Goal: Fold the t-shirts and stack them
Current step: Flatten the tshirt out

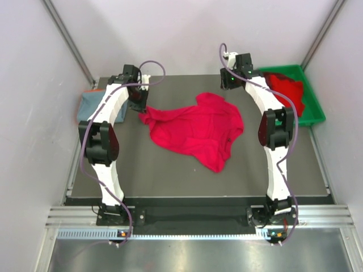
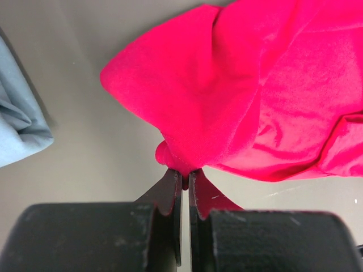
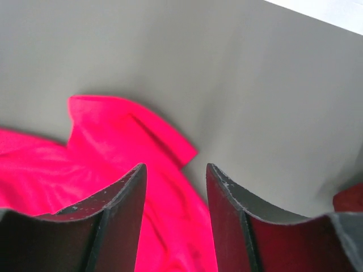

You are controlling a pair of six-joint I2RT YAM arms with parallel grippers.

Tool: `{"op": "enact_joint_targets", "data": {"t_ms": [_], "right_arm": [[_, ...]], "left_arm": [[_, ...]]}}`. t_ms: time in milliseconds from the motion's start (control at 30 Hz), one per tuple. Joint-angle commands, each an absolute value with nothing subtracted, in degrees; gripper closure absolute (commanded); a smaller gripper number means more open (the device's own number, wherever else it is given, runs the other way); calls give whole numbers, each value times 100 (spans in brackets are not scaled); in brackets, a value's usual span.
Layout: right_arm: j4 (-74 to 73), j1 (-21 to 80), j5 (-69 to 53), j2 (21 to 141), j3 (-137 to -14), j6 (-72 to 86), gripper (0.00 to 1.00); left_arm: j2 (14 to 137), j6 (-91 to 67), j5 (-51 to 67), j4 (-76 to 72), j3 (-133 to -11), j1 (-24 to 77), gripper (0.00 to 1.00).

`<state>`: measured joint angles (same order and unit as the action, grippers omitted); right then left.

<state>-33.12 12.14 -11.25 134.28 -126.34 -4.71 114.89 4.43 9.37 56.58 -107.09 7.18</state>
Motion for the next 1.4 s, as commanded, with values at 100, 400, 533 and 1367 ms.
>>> {"op": "enact_joint_targets", "data": {"t_ms": [100, 400, 533, 1367], "right_arm": [[-3173, 1239, -880, 13869, -12876, -492, 58], [-3094, 1239, -536, 14229, -13008, -607, 58], [-3085, 1239, -571, 14370, -13227, -554, 58], [-3999, 1538, -211, 14643, -13395, -668, 60]], "left_arm": [[11127, 536, 818, 5572, -10600, 826, 100], [11136, 580, 492, 5555, -10591, 967, 100], [11180, 571, 492, 5555, -10600, 1011, 100], [11145, 492, 404, 5520, -10749, 1160, 100]]}}
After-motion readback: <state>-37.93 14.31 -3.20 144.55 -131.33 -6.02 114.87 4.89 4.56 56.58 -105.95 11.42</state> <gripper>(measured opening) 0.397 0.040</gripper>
